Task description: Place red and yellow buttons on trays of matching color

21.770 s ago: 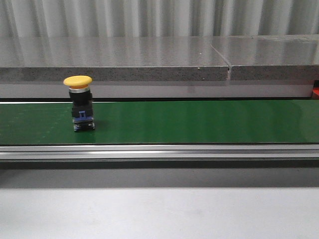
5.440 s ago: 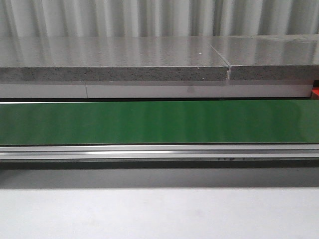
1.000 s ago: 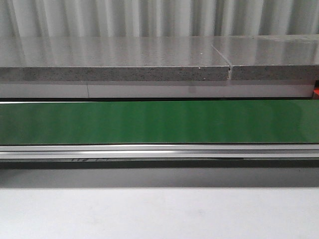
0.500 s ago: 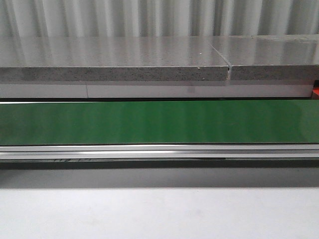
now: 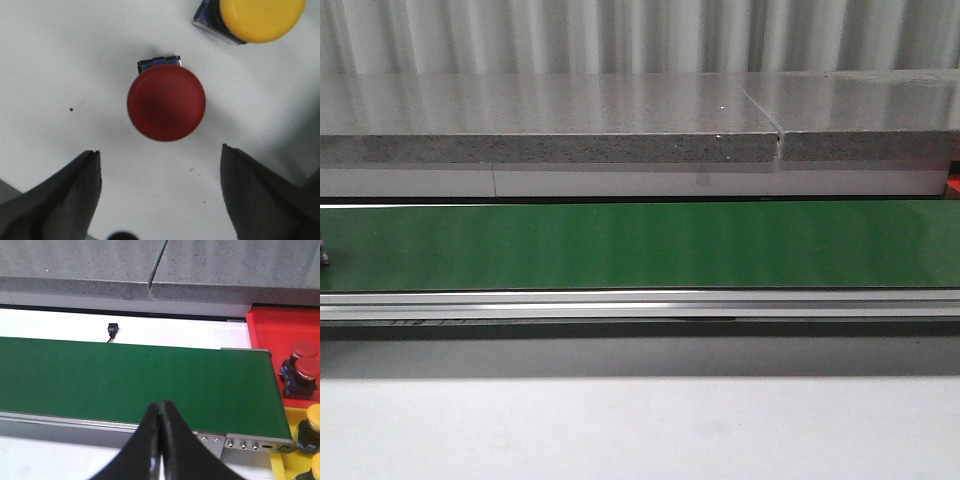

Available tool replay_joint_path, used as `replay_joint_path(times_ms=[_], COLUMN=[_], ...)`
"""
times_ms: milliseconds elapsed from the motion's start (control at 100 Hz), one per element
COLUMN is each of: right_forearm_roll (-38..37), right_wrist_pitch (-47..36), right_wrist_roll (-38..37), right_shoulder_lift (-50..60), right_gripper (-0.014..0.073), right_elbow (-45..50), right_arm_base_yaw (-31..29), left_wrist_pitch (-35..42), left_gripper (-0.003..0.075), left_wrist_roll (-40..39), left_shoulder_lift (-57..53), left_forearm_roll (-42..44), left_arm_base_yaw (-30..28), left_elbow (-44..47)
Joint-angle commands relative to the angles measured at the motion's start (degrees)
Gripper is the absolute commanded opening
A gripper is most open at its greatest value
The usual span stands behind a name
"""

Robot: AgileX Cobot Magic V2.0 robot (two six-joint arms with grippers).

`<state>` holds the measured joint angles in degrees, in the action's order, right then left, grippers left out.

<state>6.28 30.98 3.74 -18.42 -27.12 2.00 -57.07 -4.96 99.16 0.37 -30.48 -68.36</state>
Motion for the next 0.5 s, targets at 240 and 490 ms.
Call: replay_joint_path(times_ms=[240, 490], right_forearm_roll=[-0.3, -0.3], right_wrist_pitch=[-3.7, -3.7], right_wrist_roll=[0.4, 0.4], right_shoulder_lift=[-0.3, -0.3], right_gripper=[-0.0106, -0.0106], right_elbow=[-1.5, -1.5], right_arm_base_yaw=[0.0, 0.0], left_wrist_pitch=[7.9, 9.0], left_gripper=[0.0492, 0.0359], left_wrist_roll=[-0.3, -0.3], left_shoulder_lift=[0.1, 1.3], left_forearm_roll=[-1.9, -1.8], left_arm_base_yaw=[-0.2, -0.2], left_elbow=[-1.8, -1.8])
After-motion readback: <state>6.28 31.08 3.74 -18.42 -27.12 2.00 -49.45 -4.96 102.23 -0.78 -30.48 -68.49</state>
